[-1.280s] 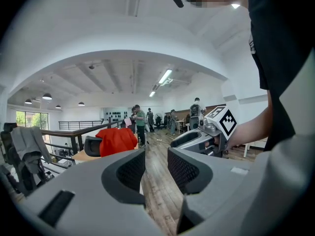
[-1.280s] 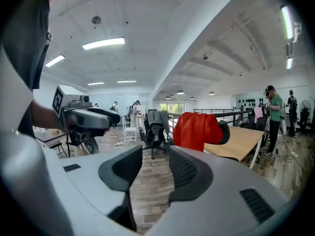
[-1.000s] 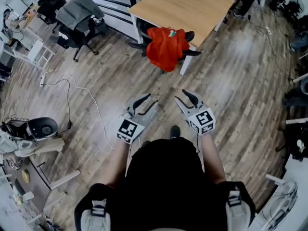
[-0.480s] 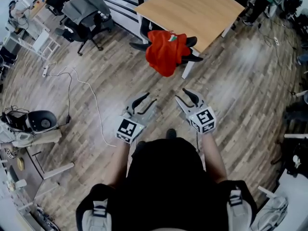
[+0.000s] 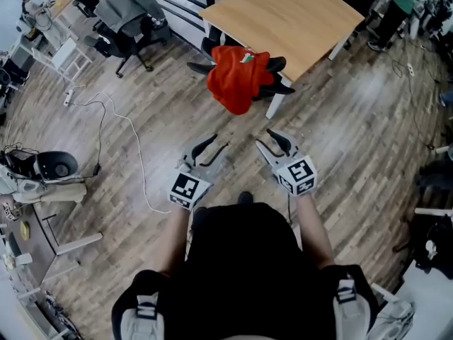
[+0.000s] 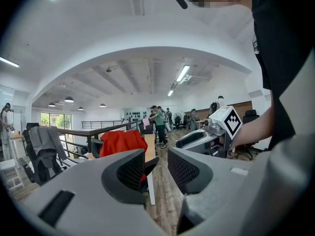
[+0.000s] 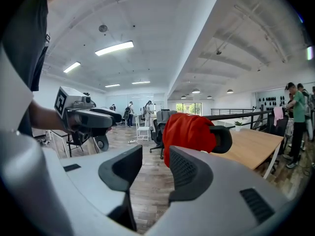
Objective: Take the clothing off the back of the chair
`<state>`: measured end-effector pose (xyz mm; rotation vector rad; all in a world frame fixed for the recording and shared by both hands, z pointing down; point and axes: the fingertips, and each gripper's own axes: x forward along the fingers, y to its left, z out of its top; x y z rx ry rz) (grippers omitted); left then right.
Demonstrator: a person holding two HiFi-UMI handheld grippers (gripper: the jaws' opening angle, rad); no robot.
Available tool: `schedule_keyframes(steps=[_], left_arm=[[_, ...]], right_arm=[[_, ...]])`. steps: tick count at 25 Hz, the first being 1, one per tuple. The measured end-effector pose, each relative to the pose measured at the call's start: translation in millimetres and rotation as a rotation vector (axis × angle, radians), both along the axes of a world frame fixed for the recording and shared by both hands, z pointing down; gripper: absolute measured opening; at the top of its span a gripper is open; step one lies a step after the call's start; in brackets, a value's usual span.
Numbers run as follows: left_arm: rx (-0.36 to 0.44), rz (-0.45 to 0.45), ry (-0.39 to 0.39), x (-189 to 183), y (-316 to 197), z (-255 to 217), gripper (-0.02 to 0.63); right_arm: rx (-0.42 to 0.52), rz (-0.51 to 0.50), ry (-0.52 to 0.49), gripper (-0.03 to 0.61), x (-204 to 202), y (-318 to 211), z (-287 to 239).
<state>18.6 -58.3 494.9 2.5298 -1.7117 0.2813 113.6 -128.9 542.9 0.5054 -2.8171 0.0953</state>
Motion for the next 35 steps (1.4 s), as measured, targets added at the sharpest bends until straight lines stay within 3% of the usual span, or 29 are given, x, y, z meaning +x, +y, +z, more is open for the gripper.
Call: schedule_keyframes(steps=[16,35], left_arm=[[-0.025,-0.042,0.011,5.0,-2.3,2.9,0.141],[-0.042,0.087,0.003,-74.8,-79.7,6.3,0.141]], right_arm=[[-0.002,-0.030,-0.009,0.169,3.5,-8.6,0.6],[-0.034,0.105,0.031,0.170,-52.5,-64.2,13.7]])
